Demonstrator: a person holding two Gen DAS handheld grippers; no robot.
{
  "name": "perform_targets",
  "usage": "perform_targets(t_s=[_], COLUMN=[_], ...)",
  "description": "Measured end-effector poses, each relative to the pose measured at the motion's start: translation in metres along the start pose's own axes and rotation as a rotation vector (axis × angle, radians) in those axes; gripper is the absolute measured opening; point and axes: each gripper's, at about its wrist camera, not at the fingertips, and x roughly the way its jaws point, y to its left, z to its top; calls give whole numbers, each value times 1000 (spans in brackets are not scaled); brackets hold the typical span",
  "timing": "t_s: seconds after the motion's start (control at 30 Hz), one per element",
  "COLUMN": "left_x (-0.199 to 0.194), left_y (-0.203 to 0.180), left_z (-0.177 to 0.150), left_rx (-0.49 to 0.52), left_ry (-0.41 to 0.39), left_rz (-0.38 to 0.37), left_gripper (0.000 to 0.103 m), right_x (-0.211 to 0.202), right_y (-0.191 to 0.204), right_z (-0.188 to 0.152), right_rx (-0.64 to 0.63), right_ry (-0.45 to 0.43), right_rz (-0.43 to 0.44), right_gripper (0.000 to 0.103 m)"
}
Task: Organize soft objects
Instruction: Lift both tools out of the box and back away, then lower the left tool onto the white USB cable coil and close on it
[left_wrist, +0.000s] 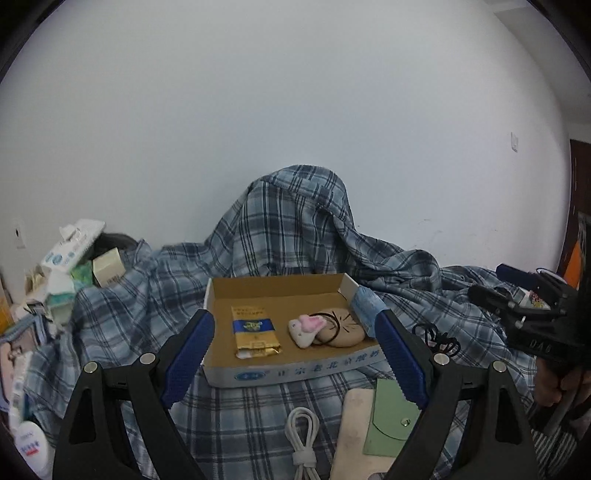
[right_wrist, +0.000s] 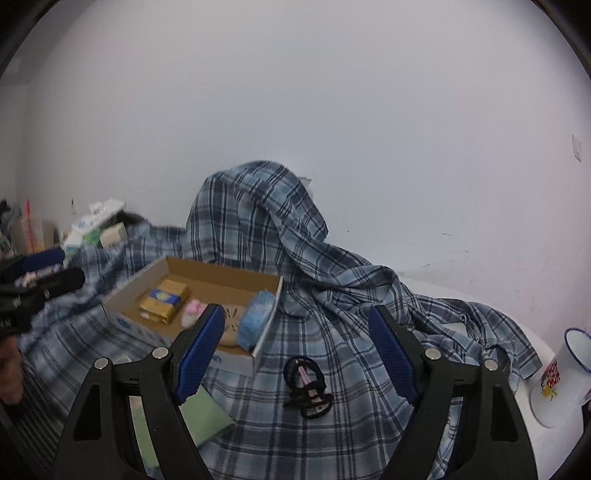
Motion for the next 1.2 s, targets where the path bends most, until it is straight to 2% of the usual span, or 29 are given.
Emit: perform_targets(t_s=[0.1,0.13,0.17,0.23,0.4,0.57,1.03,1.13,1.2], left_x=[5,6,7,7,7,8,11,12,16], left_y=[-2,-3,-4,-5,-5,-5,-4,-1,8], left_z=[-3,-3,-3,-4,-4,-4,-6,-6,-4], left_rx=[9,12,14,18,18,21,25,12,-17], left_ry=[15,19,23,20,24,24,50,78,120], left_rz=[14,17,20,22,29,29,30,21,-15], left_gripper=[91,94,103,103,103,103,103,103,103], right_x=[3,4,5,6,2,8,8,8,8], right_y=[6,9,12,19,29,23,21,21,21], right_z=[-10,-13,-15,-19,-22,-22,-22,-22,-22], right_rx=[-52,-67,-81,-122,-166,-133,-128,-128,-126], right_ry=[-8,-5,0,6,-3,30,30,30,31], right_rz=[-12,-14,-10,-13,-19,-25,-29,-29,-29], right_gripper=[82,88,92,102,102,102,102,102,102])
